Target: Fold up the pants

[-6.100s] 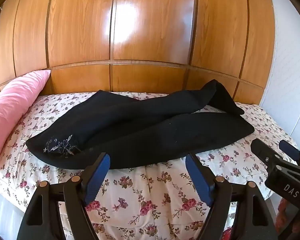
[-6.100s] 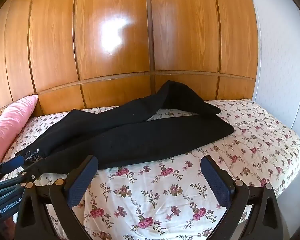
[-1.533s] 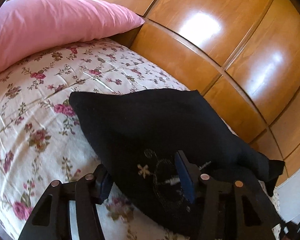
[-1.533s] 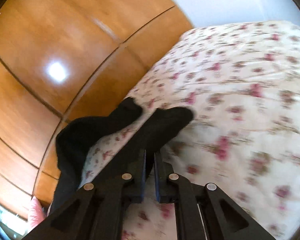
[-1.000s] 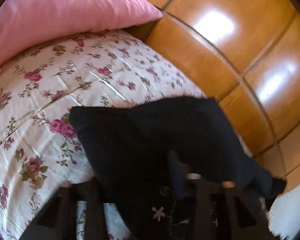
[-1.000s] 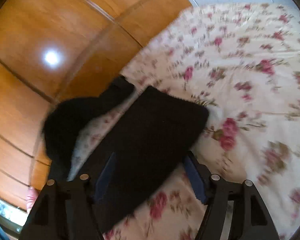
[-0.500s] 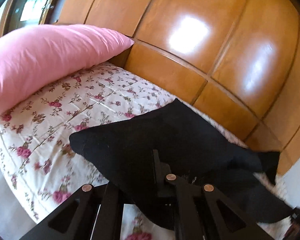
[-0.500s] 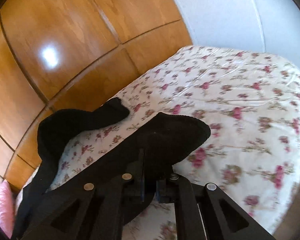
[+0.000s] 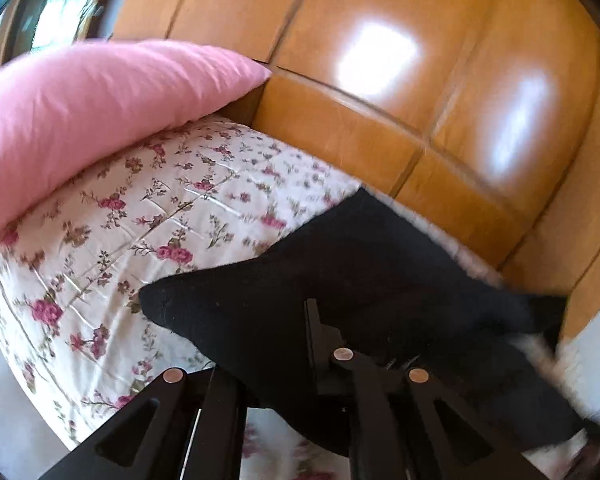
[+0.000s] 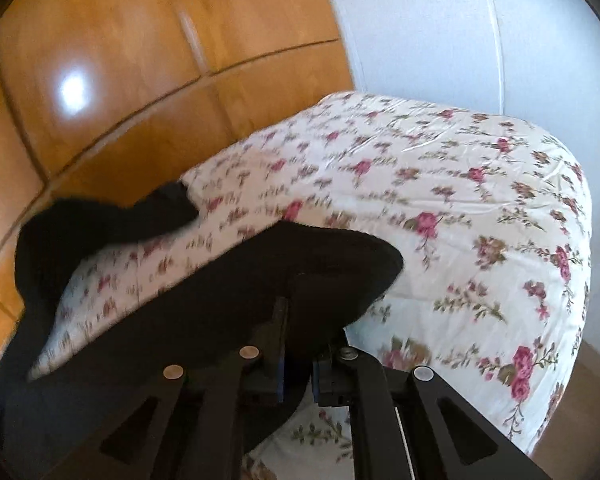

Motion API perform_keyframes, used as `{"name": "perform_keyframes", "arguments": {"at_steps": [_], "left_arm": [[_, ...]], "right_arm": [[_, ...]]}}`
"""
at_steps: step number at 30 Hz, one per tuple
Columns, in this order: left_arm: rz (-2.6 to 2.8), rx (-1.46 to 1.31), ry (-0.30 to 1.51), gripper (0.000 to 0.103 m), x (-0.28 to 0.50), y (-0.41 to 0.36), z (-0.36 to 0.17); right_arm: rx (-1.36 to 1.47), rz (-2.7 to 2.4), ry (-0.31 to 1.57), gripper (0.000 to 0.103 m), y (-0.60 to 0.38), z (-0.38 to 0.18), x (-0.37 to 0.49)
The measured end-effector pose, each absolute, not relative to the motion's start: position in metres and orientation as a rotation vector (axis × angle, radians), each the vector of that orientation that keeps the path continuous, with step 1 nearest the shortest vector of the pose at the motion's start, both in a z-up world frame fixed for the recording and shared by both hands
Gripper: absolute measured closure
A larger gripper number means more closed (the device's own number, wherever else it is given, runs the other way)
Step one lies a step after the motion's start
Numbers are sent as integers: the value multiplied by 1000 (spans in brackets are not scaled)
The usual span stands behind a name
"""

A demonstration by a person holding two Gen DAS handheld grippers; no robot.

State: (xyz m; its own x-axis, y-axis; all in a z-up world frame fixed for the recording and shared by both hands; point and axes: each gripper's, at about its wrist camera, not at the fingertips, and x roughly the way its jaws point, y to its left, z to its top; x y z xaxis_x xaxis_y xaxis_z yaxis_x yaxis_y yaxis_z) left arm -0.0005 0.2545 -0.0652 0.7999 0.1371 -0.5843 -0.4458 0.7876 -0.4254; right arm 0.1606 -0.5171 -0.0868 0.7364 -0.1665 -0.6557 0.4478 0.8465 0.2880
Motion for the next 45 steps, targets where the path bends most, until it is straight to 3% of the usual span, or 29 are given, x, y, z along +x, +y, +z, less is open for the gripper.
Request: {"name": "perform_keyframes", "arguments": {"at_steps": [4,6,7,8,10,16,18,20,29,31,40,43,44,45], "left_arm": [[354,-530,653,93,11,252,-73],[332,-465,729,83,10,243,-84],[327,-458,742,77,7,242,-87],[322,-459,752,74,-1,243,-91],[315,-491,746,71,-16,252,-92],[474,-512,568,63,-56,287,-48],[442,-513,539,39,-41,294,-32],[386,-495,552,31,-12,292,-20],[149,-195,756,31,174,221,-14],[143,-193,811,31,206,217,-23],[269,46,906,31,321,213,-64],[268,77,1017,30,346,220,-90],[264,52,992,33,345,223,-90],[266,21,977,50,344,225,-88]], "right_arm": [[383,-360,763,94,-515,-98,174],[345,-354,769,90,-512,-101,173],[317,-364,769,77,-510,-98,170],[294,-392,773,54,-510,-96,168],[266,-486,740,41,-510,-89,157],[241,-407,606,41,-485,-51,145],[217,-266,620,41,-458,-46,161],[180,-125,648,41,-422,-46,181],[21,150,765,42,-300,-81,241],[-10,124,827,42,-293,-100,250],[10,123,798,39,-296,-104,248],[21,127,794,39,-297,-105,246],[24,128,792,39,-297,-105,247],[26,128,791,39,-297,-106,248]]}}
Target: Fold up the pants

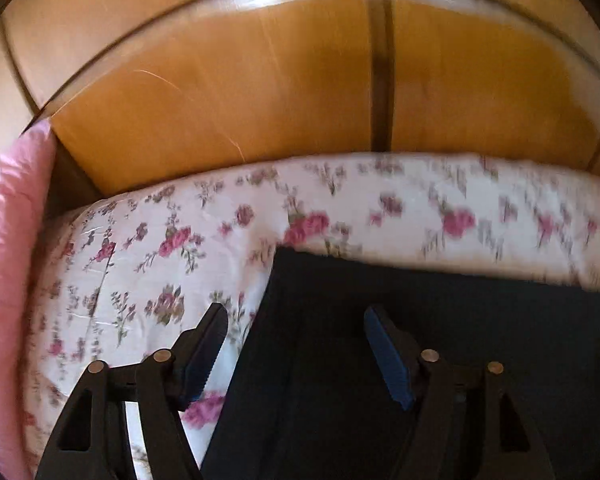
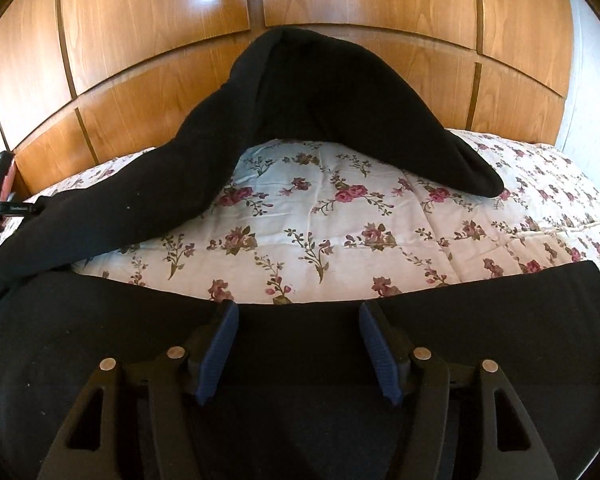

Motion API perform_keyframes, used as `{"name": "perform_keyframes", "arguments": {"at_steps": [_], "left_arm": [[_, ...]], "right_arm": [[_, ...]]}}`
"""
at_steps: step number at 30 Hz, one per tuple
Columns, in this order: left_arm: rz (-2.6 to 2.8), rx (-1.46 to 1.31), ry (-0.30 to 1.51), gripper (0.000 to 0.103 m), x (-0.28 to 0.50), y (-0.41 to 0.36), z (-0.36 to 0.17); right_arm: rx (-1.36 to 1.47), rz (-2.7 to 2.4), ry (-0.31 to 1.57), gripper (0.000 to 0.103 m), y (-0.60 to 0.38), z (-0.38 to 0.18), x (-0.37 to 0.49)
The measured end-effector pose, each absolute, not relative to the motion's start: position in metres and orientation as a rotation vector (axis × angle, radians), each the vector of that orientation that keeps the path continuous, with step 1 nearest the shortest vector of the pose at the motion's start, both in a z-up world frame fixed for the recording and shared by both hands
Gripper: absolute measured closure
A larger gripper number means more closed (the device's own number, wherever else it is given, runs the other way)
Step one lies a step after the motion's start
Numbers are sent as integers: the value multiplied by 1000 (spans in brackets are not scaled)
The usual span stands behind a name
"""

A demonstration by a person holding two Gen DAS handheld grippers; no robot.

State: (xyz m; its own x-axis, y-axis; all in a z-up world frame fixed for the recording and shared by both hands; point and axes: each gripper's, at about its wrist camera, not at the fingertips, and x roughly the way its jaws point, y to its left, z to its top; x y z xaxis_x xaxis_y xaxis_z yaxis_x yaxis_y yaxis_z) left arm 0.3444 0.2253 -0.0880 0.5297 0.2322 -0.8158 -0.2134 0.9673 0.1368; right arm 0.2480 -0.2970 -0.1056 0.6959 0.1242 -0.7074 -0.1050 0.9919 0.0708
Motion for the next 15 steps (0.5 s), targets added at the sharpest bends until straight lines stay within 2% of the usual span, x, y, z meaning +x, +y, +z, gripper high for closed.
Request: {"name": "perform_keyframes", "arguments": {"at_steps": [2,3,6,15], "left_arm": [[231,-24,965,88,344,224,-87],[253,12,944,95,341,219,-86],[270,130,894,96,335,198,-85],[539,1,704,96,338,258,-31]], "right_arm": [[29,129,794,39,-297,-106,248],[31,129,793,39,-297,-106,249],[30,127,792,39,-297,-106,248],[27,123,791,39,-297,-107,249]]}}
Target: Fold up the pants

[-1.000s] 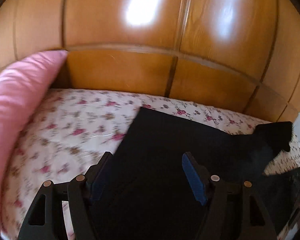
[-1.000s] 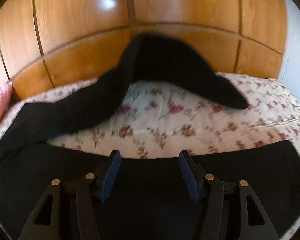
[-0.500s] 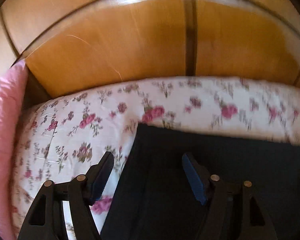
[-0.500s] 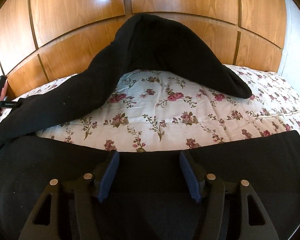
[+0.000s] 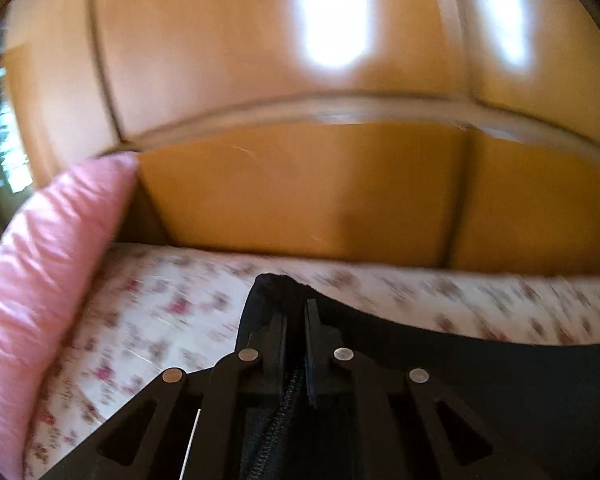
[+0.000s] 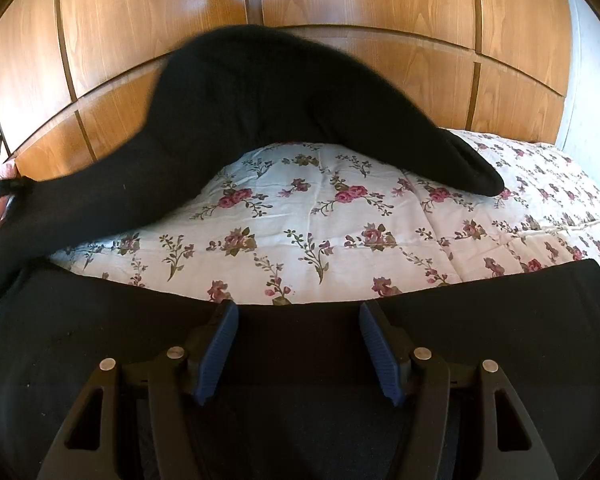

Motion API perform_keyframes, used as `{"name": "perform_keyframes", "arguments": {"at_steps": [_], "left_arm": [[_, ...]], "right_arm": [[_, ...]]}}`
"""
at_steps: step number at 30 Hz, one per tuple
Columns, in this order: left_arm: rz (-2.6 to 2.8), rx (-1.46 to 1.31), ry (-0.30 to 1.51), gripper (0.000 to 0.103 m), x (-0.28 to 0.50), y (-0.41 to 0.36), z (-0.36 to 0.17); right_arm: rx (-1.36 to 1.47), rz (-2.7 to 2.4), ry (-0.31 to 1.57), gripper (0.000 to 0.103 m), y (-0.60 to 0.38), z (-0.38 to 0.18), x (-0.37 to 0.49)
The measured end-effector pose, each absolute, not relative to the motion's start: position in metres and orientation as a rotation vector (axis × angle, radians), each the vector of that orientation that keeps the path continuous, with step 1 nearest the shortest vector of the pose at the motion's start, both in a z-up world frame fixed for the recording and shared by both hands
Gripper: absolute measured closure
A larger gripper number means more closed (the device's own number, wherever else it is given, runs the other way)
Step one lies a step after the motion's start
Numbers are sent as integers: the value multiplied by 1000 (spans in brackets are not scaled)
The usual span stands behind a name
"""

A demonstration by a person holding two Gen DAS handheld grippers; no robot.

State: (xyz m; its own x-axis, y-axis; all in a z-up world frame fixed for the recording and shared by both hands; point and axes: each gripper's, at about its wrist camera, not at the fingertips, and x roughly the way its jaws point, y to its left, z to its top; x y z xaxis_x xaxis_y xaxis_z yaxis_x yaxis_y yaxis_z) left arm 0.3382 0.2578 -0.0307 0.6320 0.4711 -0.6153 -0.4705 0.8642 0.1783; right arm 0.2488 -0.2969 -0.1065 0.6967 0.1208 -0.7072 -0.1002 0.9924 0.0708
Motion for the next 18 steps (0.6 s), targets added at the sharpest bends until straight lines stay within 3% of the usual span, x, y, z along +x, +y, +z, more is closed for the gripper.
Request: {"name": "perform_keyframes", "arguments": {"at_steps": [4,6,7,14,18], "left_arm": [[693,1,772,93,348,288,-46],[662,-35,880,75,353,296,-71],[639,-58,918,74,353,297,-81],[658,3,689,68,311,255,-25],[484,-127,662,64,277,204,3]], "right_arm": [[27,123,790,39,-297,-107,249],[28,123,789,39,-297,-107,249],[31,124,787,39,-298,-107,249],[53,130,784,39,-299,-108,248],[71,138,786,38,-300,-108,248]]}}
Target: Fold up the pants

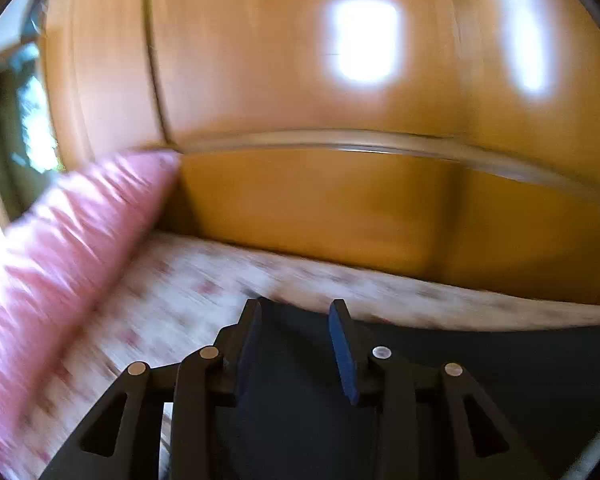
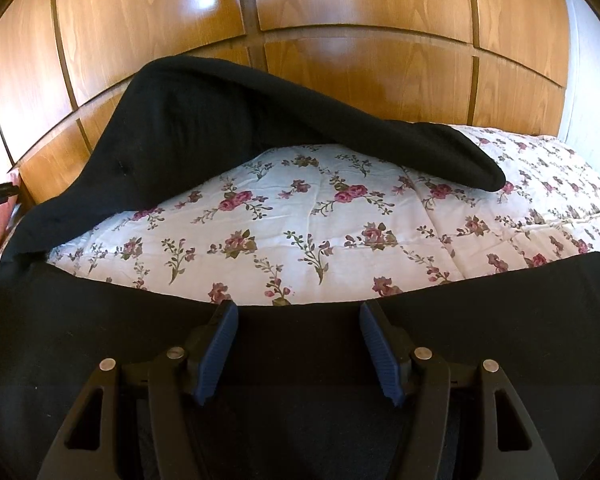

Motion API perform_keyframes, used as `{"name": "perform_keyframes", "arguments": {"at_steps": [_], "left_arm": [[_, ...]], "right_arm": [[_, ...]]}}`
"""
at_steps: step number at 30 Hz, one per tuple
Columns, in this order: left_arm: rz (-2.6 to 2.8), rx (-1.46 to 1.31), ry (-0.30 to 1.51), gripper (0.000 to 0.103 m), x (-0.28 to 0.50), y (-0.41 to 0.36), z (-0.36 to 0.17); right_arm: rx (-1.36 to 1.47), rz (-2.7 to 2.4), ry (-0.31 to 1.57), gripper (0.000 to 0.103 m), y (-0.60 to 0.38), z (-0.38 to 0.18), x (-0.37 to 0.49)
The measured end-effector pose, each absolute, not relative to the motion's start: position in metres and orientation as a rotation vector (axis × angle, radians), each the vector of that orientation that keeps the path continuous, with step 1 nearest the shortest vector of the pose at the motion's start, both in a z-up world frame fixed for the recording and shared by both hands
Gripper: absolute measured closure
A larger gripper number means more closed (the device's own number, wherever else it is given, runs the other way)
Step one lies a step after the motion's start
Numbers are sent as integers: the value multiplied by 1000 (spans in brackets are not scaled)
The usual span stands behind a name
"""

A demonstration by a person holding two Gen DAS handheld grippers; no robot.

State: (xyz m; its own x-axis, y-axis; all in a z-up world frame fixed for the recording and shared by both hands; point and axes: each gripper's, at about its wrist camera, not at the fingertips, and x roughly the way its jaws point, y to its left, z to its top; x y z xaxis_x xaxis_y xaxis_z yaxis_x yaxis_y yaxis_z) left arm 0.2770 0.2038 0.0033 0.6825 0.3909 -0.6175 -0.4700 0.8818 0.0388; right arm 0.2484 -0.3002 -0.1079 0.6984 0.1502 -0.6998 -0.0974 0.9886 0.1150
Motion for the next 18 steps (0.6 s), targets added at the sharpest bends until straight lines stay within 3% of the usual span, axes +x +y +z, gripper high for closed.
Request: {"name": "perform_keyframes", "arguments": {"at_steps": [3,6,11,18], "left_arm": [[305,-198,761,64,259,162,-16],[275,-91,810,64,243,118,-47],[310,-35,816,60,243,110,-64],[303,-64,801,59,243,118,-68]], "right_arm": [[74,138,789,38,-299,-108,248],[74,136,805,38,-298,-106,248],[86,161,796,36,-317,-90,247],[-323,-38,771,19,-342,-80,306]]}}
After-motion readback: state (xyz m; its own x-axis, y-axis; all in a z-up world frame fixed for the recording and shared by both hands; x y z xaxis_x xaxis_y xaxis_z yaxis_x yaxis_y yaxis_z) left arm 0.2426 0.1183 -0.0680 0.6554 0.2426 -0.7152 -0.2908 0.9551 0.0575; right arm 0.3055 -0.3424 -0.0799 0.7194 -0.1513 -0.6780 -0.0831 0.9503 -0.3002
